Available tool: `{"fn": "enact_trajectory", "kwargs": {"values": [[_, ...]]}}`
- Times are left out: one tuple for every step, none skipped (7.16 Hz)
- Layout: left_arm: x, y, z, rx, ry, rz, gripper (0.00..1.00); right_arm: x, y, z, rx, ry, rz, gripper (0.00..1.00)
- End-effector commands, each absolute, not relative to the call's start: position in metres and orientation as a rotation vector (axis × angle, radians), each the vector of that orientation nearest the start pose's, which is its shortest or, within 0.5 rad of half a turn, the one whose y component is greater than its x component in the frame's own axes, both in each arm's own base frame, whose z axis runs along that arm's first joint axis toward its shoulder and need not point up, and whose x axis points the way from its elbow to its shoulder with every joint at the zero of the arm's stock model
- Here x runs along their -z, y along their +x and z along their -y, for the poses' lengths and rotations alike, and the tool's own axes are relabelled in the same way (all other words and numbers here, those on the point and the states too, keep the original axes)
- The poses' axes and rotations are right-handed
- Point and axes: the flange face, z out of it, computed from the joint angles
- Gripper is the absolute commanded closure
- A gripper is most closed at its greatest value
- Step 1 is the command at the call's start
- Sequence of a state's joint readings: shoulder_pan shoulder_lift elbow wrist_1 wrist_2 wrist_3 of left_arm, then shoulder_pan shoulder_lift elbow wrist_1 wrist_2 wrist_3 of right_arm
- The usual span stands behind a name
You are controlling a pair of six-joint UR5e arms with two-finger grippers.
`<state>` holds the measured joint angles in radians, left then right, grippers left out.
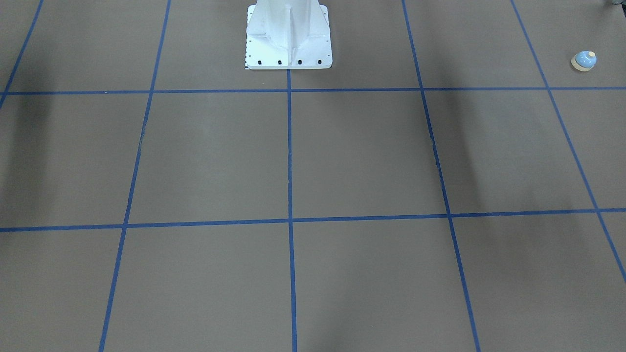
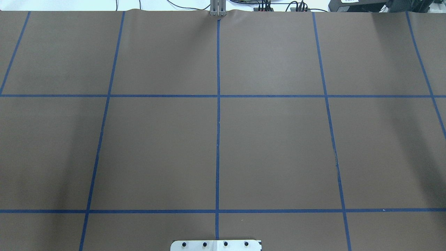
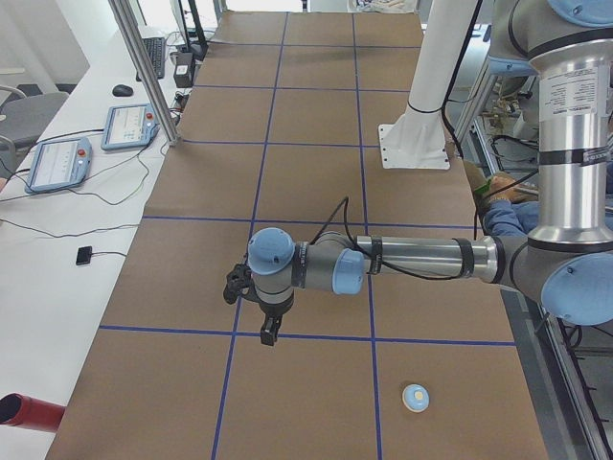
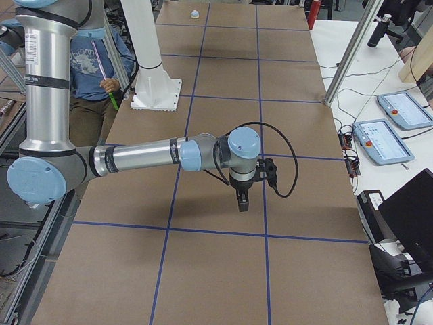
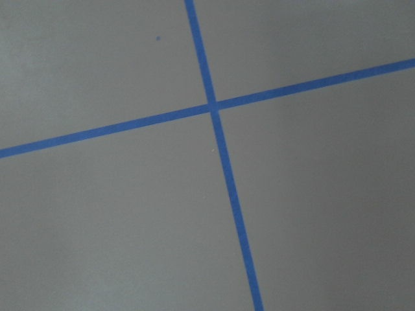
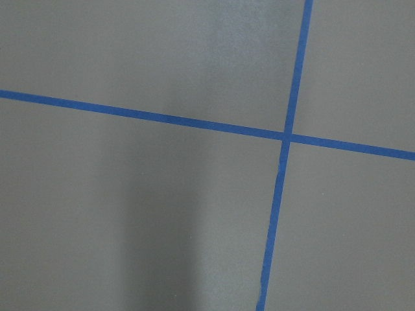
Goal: Place and press bell with both arms
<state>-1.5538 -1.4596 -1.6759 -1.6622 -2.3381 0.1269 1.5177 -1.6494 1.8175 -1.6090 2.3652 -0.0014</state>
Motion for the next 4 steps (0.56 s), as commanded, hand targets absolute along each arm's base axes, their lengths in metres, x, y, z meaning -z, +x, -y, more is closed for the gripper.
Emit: {"fn": "enact_trajectory", "kwargs": {"values": [[-0.648, -0.078, 0.42, -0.161, 0.191, -0.767, 0.0, -0.58, 0.039, 0.462, 0.098, 0.099, 0.795, 0.0], [-0.652, -0.077, 0.405, -0.157, 0.186, -0.759, 0.0, -0.58, 0.04, 0.461, 0.089, 0.097, 0.788, 0.0], [-0.658, -0.078, 0.393, -0.152, 0.174, -0.759, 0.0, -0.59, 0.04, 0.46, 0.079, 0.08, 0.782, 0.0], [-0.664, -0.079, 0.381, -0.142, 0.16, -0.767, 0.0, -0.593, 0.04, 0.457, 0.078, 0.074, 0.778, 0.0]]}}
